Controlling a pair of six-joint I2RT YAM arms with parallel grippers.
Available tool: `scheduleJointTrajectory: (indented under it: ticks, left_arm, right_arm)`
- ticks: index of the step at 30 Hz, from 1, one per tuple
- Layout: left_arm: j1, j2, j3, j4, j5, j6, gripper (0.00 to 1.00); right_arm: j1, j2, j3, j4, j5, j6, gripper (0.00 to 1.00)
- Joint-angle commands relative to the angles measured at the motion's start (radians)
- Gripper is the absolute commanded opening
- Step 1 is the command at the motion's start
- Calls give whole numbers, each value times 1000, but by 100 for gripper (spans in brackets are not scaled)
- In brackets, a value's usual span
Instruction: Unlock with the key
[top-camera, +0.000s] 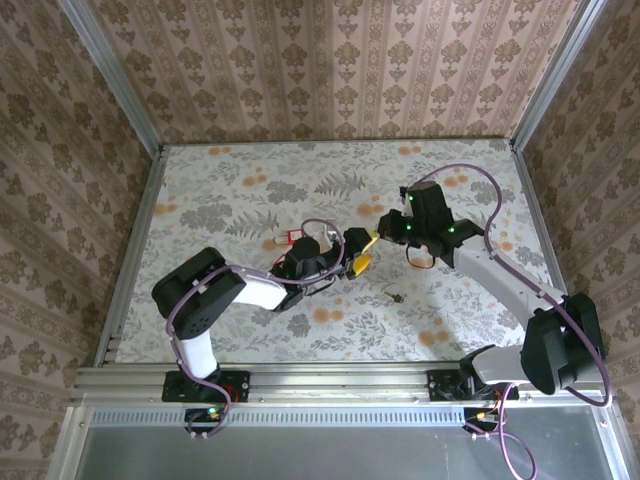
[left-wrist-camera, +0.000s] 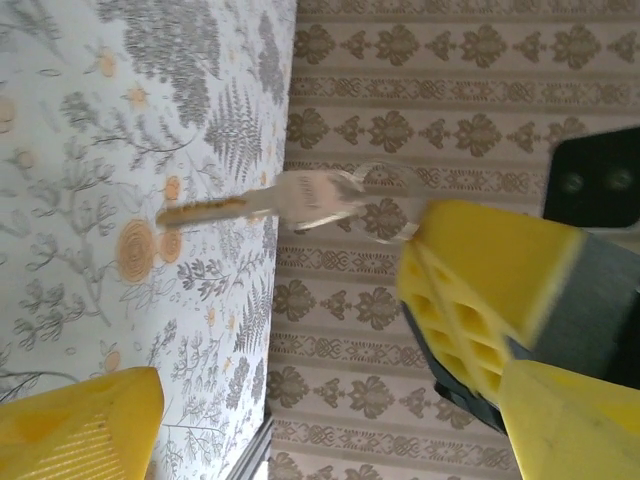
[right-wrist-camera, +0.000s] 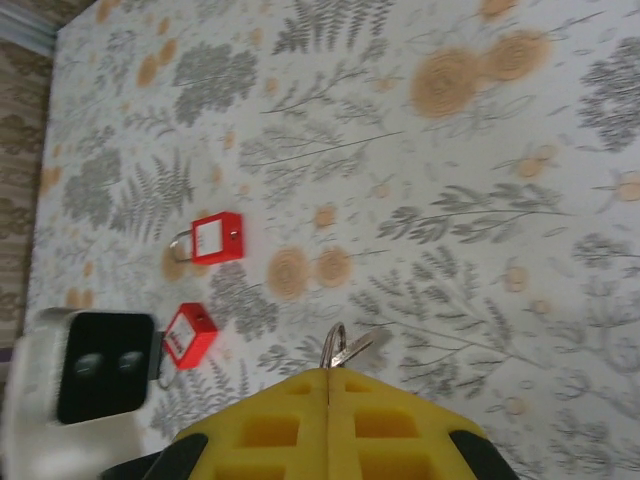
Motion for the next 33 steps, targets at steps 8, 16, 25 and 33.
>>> scheduleJointTrajectory:
  ticks: [8, 16, 25, 33]
  left_arm:
    - [-3, -1, -85, 133, -129, -160, 88]
    - [-19, 51, -54, 182, -140, -221, 86]
    - [21, -42, -147, 127, -153, -142, 83]
    - [43, -338, -109, -351, -137, 190, 87]
  right_arm:
    - [120, -101, -115, 167, -16, 149, 0]
    - [197, -123, -163, 207, 5, 175, 0]
    - [179, -134, -95, -91, 210, 60, 17]
    - [20, -50, -40, -339, 430, -120, 63]
